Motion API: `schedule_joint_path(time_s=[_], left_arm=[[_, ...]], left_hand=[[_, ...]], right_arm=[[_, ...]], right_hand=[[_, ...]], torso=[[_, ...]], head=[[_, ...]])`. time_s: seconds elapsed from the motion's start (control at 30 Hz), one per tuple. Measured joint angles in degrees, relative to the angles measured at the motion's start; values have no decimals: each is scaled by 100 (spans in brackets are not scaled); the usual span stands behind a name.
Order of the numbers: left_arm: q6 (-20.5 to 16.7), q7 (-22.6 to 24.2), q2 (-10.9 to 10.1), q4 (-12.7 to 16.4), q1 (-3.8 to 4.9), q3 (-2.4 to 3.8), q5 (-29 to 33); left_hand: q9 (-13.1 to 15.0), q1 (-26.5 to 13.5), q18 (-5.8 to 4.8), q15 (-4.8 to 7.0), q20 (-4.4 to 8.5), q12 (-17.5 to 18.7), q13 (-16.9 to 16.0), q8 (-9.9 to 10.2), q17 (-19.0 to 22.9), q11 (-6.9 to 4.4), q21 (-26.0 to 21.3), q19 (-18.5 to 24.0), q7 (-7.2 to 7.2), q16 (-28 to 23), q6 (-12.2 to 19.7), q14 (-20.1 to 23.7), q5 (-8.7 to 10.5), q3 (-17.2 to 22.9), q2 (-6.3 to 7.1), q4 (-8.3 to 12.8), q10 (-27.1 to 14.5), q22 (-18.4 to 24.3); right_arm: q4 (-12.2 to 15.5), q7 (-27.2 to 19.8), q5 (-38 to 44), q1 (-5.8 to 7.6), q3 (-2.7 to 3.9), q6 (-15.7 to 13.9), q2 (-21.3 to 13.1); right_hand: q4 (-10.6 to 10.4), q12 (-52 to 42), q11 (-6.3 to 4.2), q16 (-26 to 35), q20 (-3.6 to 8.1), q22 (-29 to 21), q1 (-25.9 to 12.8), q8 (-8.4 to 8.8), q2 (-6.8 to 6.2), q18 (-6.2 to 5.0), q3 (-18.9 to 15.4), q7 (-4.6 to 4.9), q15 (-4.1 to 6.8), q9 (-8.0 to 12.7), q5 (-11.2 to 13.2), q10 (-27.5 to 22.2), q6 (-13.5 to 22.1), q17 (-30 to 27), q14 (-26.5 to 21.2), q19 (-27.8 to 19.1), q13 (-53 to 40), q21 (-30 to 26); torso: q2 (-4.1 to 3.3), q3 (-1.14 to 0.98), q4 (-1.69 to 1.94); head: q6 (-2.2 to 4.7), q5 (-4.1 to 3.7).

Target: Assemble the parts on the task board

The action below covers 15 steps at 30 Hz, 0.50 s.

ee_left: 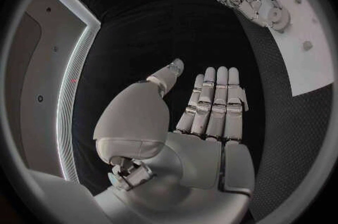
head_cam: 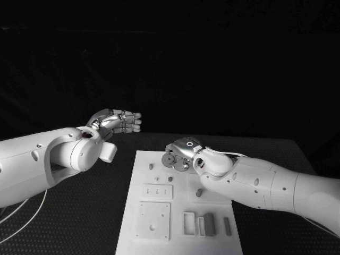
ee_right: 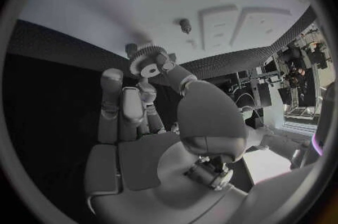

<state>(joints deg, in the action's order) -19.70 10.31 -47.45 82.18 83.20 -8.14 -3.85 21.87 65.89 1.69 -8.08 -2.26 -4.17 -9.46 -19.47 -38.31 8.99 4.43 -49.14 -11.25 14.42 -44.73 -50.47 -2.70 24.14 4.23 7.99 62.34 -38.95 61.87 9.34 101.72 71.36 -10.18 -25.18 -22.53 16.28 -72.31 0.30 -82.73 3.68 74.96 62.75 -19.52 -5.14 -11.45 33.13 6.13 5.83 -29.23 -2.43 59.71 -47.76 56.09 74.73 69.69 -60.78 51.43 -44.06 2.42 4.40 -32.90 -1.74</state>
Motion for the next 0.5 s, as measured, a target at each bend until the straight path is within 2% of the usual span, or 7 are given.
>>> schedule_joint_path(time_s=[0.23,0.5], left_arm=[[1,1,58,-1,0,0,0],[1,1,57,-20,0,0,-1]], left_hand=[[0,0,0,0,0,0,-6,0,-6,0,0,0,0,0,0,0,0,15,0,15,0,0],[0,0,0,0,0,0,-6,0,-5,0,0,0,0,0,0,0,0,15,0,15,0,-5]], right_arm=[[-103,11,11,-9,-42,1,146],[-183,12,17,-27,-100,12,174]], right_hand=[[0,5,7,0,-8,0,0,24,0,0,0,-27,-4,0,0,14,-27,-1,5,10,5,0],[0,7,1,0,-9,0,0,28,0,0,0,-33,-10,1,0,22,-34,-1,10,11,7,0]], torso=[[-4,-1,18],[-4,-1,16]], head=[[3,12],[-5,17]])
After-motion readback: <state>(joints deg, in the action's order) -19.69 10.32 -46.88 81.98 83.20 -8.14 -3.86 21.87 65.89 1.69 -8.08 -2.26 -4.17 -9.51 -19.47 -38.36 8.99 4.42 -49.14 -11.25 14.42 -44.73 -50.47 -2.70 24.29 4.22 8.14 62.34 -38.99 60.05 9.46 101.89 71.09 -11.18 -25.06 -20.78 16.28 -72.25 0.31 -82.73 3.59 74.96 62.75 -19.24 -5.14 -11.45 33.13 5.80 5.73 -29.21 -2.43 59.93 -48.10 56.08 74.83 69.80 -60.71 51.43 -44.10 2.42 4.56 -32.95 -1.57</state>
